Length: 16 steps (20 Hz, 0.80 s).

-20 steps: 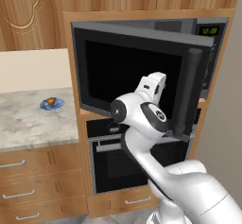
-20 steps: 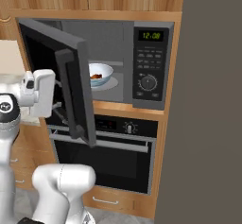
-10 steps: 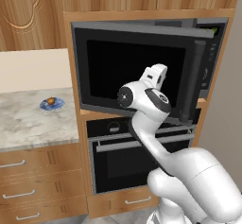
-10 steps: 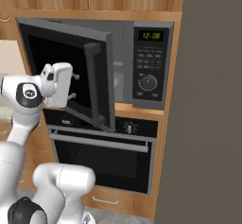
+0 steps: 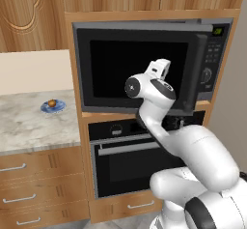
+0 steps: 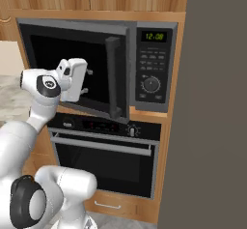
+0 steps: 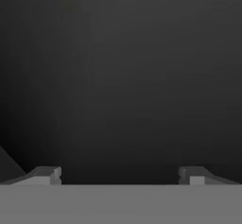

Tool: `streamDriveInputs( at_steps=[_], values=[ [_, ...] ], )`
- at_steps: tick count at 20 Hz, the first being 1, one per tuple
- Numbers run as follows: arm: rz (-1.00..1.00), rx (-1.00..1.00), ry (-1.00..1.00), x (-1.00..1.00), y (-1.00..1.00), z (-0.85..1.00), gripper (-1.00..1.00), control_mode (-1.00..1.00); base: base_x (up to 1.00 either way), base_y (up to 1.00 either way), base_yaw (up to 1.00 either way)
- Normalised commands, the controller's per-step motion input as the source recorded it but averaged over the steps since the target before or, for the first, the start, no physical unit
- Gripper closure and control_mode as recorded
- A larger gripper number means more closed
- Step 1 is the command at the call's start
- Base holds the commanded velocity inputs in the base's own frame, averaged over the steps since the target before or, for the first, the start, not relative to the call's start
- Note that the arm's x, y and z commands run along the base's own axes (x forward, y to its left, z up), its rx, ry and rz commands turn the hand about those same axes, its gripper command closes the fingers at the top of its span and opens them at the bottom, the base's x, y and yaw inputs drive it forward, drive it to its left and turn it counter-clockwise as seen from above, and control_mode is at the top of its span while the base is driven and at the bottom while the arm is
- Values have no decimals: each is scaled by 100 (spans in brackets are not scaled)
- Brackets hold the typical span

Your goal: Remove the apple from the bowl and place it on the small plate. Then place the bowl with only the chicken drumstick in the microwave, close the door, and press the start button to microwave the chicken drumstick.

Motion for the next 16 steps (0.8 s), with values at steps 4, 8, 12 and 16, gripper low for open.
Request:
streamDriveInputs(
  at_steps=[4, 8, 12, 16],
  values=[
    [3, 3, 0, 54, -11, 0, -100, -100, 0, 0, 0],
    [4, 3, 0, 56, -8, 0, -100, -100, 0, 0, 0],
    [6, 3, 0, 54, -6, 0, -100, -100, 0, 0, 0],
    [6, 3, 0, 48, -3, 0, -100, -100, 0, 0, 0]
  ],
)
